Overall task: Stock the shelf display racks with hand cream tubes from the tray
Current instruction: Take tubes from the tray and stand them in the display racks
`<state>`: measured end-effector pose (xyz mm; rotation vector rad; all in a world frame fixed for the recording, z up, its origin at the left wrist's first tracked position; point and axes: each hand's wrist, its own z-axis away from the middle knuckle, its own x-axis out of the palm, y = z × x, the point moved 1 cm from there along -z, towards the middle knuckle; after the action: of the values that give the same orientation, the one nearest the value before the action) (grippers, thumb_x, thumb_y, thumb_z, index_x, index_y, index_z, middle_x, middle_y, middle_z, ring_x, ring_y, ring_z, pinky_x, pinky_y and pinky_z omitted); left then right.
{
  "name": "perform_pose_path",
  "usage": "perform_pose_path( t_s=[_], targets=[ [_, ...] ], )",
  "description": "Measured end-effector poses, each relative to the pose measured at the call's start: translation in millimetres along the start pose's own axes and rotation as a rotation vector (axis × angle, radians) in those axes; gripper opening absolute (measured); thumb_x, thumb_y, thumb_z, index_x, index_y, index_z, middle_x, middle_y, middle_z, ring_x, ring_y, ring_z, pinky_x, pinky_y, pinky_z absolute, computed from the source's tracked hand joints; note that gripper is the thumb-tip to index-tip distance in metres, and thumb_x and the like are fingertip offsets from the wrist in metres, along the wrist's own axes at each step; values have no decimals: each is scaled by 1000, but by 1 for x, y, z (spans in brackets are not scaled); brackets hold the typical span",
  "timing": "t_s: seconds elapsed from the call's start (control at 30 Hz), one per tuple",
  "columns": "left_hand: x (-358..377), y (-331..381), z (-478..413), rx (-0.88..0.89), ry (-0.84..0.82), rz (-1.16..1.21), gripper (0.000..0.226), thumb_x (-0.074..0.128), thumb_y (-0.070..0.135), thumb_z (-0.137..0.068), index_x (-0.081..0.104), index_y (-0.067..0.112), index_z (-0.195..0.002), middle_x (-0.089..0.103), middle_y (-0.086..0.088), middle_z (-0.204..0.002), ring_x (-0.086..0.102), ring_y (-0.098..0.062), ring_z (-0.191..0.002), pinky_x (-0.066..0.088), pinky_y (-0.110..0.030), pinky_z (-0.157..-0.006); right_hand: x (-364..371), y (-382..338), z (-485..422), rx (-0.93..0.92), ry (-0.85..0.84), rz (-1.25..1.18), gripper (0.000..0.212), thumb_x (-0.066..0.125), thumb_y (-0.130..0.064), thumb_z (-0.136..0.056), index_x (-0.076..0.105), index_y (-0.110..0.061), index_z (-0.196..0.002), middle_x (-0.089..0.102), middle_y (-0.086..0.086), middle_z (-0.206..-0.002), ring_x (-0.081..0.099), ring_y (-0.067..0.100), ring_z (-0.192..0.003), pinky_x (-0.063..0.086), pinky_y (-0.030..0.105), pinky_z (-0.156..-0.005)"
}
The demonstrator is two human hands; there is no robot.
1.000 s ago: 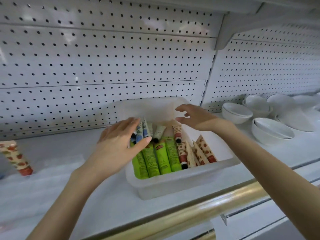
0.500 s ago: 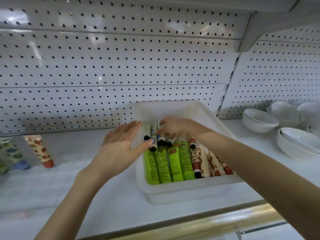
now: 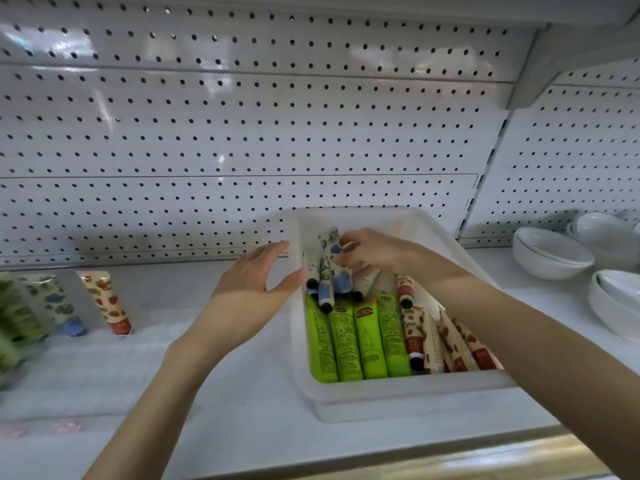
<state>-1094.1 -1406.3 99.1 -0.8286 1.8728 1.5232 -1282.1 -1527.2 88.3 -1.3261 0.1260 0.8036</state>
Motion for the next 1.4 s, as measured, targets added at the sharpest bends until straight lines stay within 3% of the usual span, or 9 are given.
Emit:
perform_pose_path(
  t_s=[0.07,0.17,0.4,0.57,0.7,0.87,1.0,1.1,1.4],
  targets=[
    [0,0,-4,-4,29,62,50,47,45,-92,35,35,-139,34,16,-145,32,-8,-132,25,-26,-106,-3,-8,6,-78,-13,-65,37,60,-14,-91,48,-3,-124,53,12,-125,58,25,-104,52,34,-86],
    [1,0,-9,20,80,164,45,50,37,-93,41,28,-136,43,14,-138,35,-4,-129,27,-20,-101,-5,-22,18,-197,-47,-223,10,59,-16,-91,53,-8,-88,58,5,-102,59,24,-102,51,39,-93],
    [8,7,-21,66,116,452,25,63,25,-86,61,14,-108,67,7,-102,61,1,-96,44,-17,-88,-1,-40,33,-403,-70,-409,34,62,-7,-86,47,10,-111,56,15,-107,61,20,-96,54,33,-87],
    [9,10,-25,102,150,497,13,67,17,-83,64,10,-94,67,5,-86,61,-1,-74,46,-10,-71,2,-41,33,-459,-30,-427,15,65,-4,-83,51,-10,-85,54,1,-88,61,9,-87,55,26,-75],
    [8,6,-23,107,159,502,8,68,20,-83,63,18,-89,68,8,-87,63,-4,-78,51,-21,-77,4,-44,35,-486,-79,-494,9,62,-21,-81,56,-14,-80,61,-3,-86,62,11,-89,57,30,-77],
    [-4,-1,-21,93,241,597,6,66,18,-83,62,20,-87,70,5,-90,66,-11,-84,54,-38,-84,1,-38,27,-315,26,-473,46,43,-50,-89,59,-13,-111,62,0,-117,59,15,-110,53,31,-88],
    [-9,-5,-20,67,244,683,7,65,12,-83,61,16,-85,68,4,-86,65,-5,-78,55,-27,-76,12,-12,10,-23,73,-199,44,54,-32,-93,42,-13,-131,50,5,-128,51,17,-112,51,25,-81],
    [-8,-10,-16,56,225,668,9,66,12,-83,62,16,-89,70,2,-89,65,-8,-81,54,-30,-81,29,-1,4,115,-14,-242,50,60,-19,-91,36,-9,-134,50,7,-122,53,17,-103,50,23,-68],
    [-10,-20,-9,-3,195,701,9,64,14,-85,65,17,-92,68,6,-82,64,-4,-77,56,-24,-76,35,6,0,105,41,-274,64,66,5,-80,31,-5,-132,49,2,-101,56,17,-84,54,28,-62]
  ],
)
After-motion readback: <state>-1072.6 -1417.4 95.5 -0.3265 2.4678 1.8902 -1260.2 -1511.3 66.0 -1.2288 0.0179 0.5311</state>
